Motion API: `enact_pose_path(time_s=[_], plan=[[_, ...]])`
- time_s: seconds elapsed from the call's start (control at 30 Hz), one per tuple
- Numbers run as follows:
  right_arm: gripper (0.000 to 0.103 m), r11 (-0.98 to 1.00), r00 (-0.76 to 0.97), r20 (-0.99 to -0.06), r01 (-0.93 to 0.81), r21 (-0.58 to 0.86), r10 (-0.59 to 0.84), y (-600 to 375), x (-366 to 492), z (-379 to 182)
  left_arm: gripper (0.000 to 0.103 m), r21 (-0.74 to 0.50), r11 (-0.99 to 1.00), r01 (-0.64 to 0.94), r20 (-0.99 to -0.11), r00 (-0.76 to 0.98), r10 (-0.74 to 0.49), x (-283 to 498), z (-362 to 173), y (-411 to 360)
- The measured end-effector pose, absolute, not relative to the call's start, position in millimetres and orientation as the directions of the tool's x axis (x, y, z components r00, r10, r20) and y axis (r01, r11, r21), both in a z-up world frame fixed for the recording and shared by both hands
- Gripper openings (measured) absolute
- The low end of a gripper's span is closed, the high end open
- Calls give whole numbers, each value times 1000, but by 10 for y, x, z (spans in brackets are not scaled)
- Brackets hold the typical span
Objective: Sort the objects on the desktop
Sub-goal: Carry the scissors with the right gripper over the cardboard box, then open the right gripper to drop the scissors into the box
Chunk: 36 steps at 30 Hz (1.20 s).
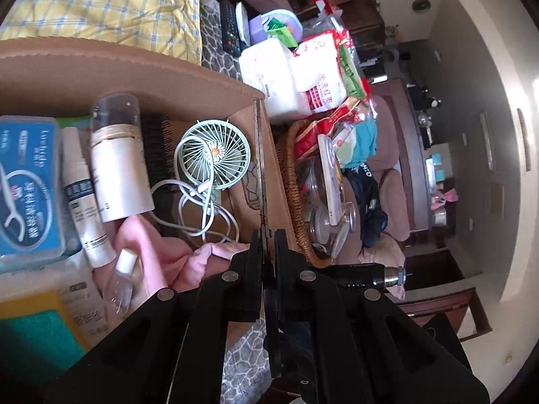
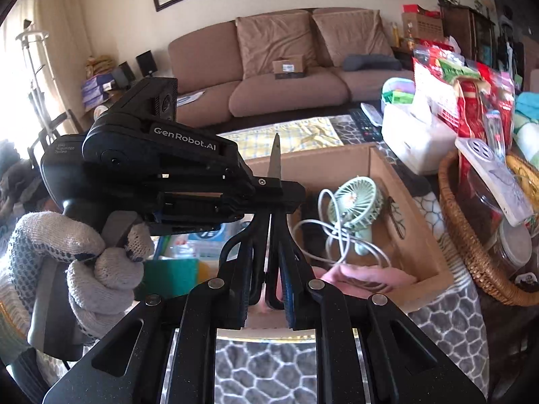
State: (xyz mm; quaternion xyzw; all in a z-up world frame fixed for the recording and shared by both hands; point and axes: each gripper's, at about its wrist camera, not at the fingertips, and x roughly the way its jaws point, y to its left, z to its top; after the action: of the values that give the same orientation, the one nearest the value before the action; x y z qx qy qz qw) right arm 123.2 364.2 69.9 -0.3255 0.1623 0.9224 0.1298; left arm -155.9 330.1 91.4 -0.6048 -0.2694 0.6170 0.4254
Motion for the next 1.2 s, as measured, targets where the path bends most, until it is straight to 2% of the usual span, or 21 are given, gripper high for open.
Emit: enact_pose_path(time_s=[0.17,0.33,0.4,0.47,0.53,0.63,0.83,0.9,0.93,1.0,1.03,1.07,1.13,1.2], plan=[[15,-892,-732,-672,-372,256,112,4075,1213,482,6,-833,-526,-173,-547,117,829,-1660,612,3592],[15,-896,-700,-708,-372,243,99,4186,1058,333,5,-783,-591,-196,-616,110,780,-1733,411,3648],[15,-898,-685,-720,-380,222,112,4175,1008,301,15,-750,-628,-209,-653,84,752,-1747,403,3612],[15,-894,-679,-725,-390,223,116,4168,995,285,44,-726,-656,-206,-679,67,731,-1741,423,3550],[15,-884,-685,-720,-400,242,113,4168,1010,280,47,-728,-654,-205,-677,65,733,-1729,485,3486],[15,-874,-692,-713,-413,256,118,4149,1066,313,58,-702,-659,-270,-689,24,724,-1706,716,3419],[18,-861,-709,-696,-421,287,115,4040,1176,469,62,-656,-673,-342,-706,-37,707,-1599,1192,3035],[18,-863,-727,-680,-403,303,101,3962,1190,548,69,-631,-681,-373,-713,-68,698,-1515,1336,2821],[22,-865,-735,-671,-394,311,94,3916,1183,588,77,-613,-687,-389,-719,-86,690,-1460,1392,2698],[50,-870,-749,-658,-372,323,76,3792,1157,658,87,-577,-697,-425,-728,-119,675,-1343,1478,2451],[76,-874,-757,-650,-357,330,64,3712,1138,687,95,-559,-704,-438,-735,-132,666,-1278,1506,2316],[94,-876,-767,-640,-338,344,45,3630,1118,714,102,-547,-708,-447,-738,-142,660,-1223,1530,2190],[103,-880,-775,-632,-309,360,14,3455,1061,759,103,-530,-716,-454,-740,-165,652,-1089,1537,1908],[103,-889,-770,-638,-296,349,5,3262,1004,802,103,-522,-728,-445,-736,-198,648,-952,1542,1603]])
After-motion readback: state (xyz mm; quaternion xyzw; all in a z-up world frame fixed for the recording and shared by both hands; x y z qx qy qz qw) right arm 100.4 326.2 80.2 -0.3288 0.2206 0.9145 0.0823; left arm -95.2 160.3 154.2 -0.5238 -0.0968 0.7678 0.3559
